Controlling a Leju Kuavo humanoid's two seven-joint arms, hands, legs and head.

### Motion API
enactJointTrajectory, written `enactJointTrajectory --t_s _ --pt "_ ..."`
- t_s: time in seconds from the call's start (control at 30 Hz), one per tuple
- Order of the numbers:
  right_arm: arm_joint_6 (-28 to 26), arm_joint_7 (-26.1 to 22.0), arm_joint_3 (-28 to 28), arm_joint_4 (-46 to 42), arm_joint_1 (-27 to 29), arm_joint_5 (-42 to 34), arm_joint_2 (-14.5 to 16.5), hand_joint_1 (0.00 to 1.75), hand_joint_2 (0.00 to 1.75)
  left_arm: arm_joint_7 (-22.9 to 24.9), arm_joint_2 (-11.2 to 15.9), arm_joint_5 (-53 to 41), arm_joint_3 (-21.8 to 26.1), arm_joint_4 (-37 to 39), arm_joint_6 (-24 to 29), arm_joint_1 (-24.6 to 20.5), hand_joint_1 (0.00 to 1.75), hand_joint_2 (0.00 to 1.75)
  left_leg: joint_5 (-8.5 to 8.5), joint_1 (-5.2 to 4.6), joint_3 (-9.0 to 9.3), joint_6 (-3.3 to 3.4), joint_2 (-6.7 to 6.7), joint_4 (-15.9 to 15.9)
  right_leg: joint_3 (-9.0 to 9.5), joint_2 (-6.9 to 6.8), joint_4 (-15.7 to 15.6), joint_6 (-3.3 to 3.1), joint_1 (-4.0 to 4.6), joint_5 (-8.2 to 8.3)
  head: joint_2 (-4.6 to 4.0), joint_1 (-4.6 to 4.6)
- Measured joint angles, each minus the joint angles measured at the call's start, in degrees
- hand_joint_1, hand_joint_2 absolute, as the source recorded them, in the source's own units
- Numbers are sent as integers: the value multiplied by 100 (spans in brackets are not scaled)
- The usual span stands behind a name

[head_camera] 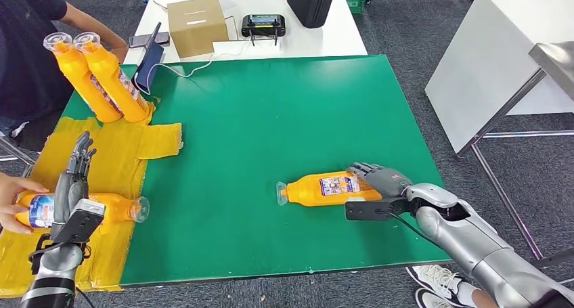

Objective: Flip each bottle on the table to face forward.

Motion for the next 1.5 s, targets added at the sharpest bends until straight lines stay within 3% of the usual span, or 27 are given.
enactJointTrajectory --t_s 0.33,0.73,0.87,1.1,1.33,1.5 --pt "52 4 -56 83 85 119 25 0 175 -1 -248 279 91 -391 -328 13 0 0 0 0 -1 0 -1 0 -2 -1 -1 0 -2 0 0 1" --pt "6 -75 -55 648 -3 270 352 0 175 0 -390 313 -17 -504 -378 -63 0 0 -1 4 25 0 5 0 18 2 -2 0 1 0 0 1" --pt "7 -92 -54 729 -33 303 387 171 175 0 -400 313 -24 -504 -379 -68 0 0 -1 5 31 0 6 0 22 3 -3 0 0 0 0 2" --pt "-27 -200 11 1023 -132 355 459 175 175 4 -423 529 -120 -495 -507 -189 0 0 -1 5 46 0 6 0 34 3 -4 0 -1 0 0 2" --pt "-210 -196 -5 1204 -148 160 562 175 175 229 -542 1365 -189 -487 -1406 -266 0 0 -2 5 52 0 13 0 38 9 -5 0 0 0 0 2" --pt "-258 -186 -96 1306 -159 51 668 175 175 364 -661 1427 -379 -520 -1565 -284 0 0 -4 5 59 -1 30 -1 44 22 -5 -1 0 1 0 2"
